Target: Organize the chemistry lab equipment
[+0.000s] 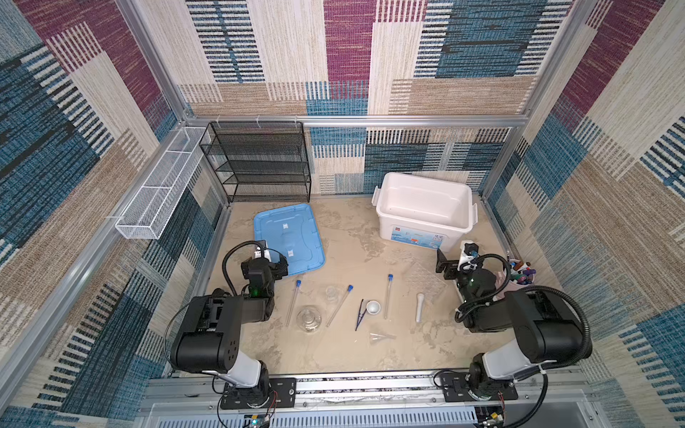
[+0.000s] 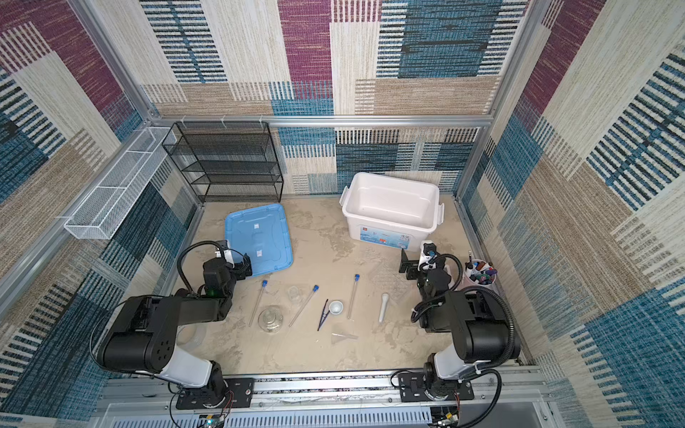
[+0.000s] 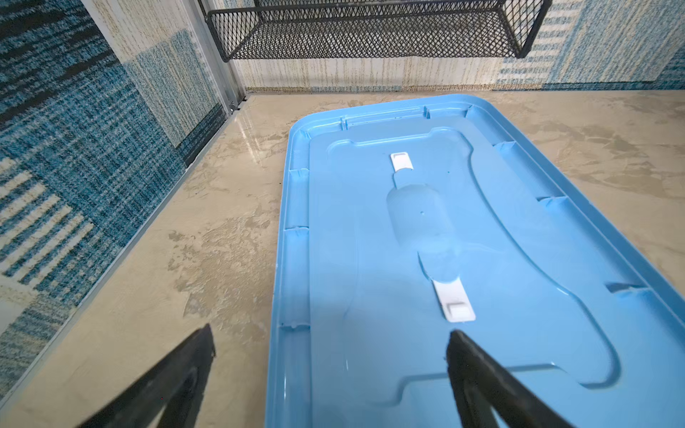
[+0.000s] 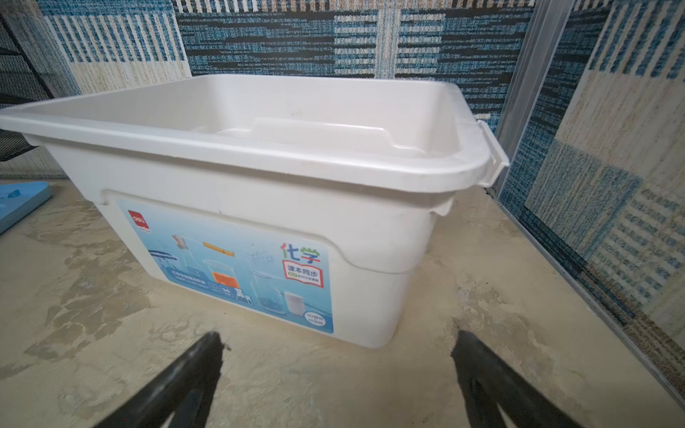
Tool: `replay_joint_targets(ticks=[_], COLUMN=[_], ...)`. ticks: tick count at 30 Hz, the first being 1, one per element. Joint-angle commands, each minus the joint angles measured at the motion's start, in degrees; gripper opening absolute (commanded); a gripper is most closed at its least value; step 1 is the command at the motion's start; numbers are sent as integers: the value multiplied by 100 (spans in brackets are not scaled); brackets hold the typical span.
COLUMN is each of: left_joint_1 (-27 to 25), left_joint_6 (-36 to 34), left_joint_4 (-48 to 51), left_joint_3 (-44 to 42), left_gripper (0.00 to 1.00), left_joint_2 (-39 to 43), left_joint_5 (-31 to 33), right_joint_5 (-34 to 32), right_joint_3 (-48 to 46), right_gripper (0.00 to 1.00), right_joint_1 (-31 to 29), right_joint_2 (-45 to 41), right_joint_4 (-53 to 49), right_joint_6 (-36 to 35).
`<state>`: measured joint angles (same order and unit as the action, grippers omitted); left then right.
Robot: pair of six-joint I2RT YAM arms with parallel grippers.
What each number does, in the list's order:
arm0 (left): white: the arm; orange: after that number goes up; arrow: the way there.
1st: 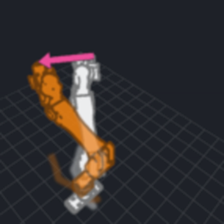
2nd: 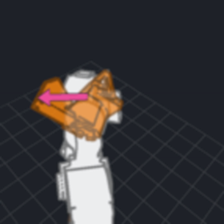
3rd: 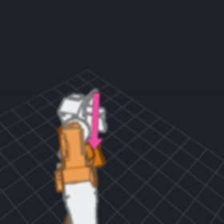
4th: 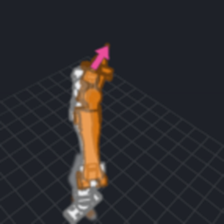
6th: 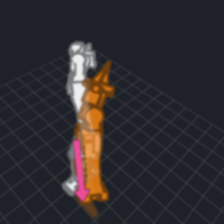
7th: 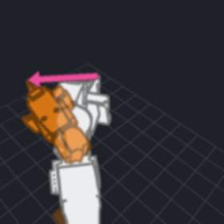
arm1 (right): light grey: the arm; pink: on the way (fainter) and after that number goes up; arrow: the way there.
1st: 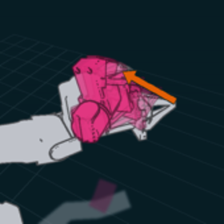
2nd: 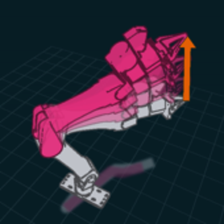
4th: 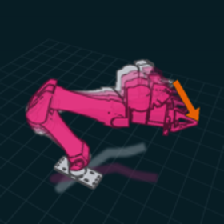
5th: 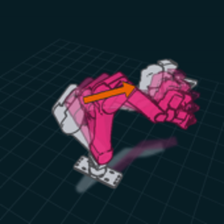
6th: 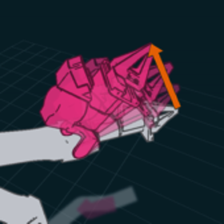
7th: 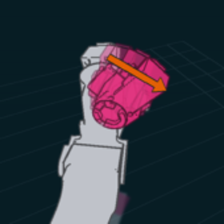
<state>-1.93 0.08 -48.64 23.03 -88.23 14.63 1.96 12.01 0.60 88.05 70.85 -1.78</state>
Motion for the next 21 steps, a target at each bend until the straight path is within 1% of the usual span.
replay_joint_targets(ticks=[1, 21], left_joint_1=[4, 35], left_joint_6=[63, 76], left_joint_4=[-58, -10], left_joint_3=[18, 35], left_gripper=[100, 99], left_joint_2=[11, 7], left_joint_5=[13, -48], right_joint_5=[17, 18], right_joint_3=[25, 28], right_gripper=[99, 99], right_joint_1=[-6, -4], right_joint_2=[0, 2], right_joint_4=[236, 236], right_joint_6=[28, 31])
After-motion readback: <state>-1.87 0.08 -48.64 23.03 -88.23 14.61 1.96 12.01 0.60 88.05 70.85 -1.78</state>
